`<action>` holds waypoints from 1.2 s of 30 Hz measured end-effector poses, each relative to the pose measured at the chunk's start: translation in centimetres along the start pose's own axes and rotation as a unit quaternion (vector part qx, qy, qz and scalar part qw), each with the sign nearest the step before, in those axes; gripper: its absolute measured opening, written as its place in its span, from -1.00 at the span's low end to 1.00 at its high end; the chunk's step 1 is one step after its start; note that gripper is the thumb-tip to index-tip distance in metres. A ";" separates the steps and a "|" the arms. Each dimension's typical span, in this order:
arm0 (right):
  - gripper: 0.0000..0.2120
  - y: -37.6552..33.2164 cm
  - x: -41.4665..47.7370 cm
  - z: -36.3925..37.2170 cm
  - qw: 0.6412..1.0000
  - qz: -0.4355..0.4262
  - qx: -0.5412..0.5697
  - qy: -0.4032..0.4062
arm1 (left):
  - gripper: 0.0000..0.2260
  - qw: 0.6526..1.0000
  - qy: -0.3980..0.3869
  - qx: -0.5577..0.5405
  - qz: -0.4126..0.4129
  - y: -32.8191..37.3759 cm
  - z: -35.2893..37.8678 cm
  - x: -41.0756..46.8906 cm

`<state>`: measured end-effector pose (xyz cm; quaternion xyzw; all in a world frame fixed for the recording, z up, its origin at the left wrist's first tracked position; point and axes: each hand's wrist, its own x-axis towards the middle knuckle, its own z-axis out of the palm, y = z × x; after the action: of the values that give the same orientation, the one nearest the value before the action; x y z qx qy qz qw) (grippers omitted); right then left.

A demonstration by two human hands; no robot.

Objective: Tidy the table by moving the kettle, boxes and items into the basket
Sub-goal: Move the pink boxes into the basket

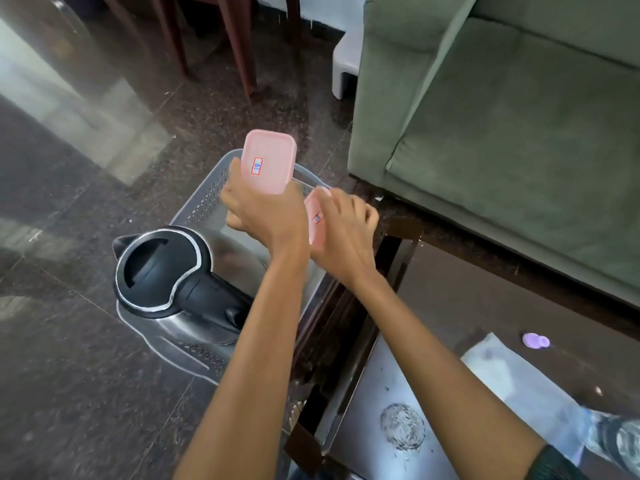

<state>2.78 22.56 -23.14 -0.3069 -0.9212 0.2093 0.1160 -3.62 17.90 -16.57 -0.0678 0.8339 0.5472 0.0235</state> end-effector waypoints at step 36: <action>-0.80 -0.9 9.3 -0.9 0.983 0.035 0.124 -0.134 | -0.25 0.999 -0.003 -0.046 -0.029 -5.5 2.0 -2.1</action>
<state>-4.70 27.89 -21.16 -0.2911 -0.8840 0.3651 0.0210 -0.85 17.77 -22.15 -0.0915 0.8056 0.5842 0.0386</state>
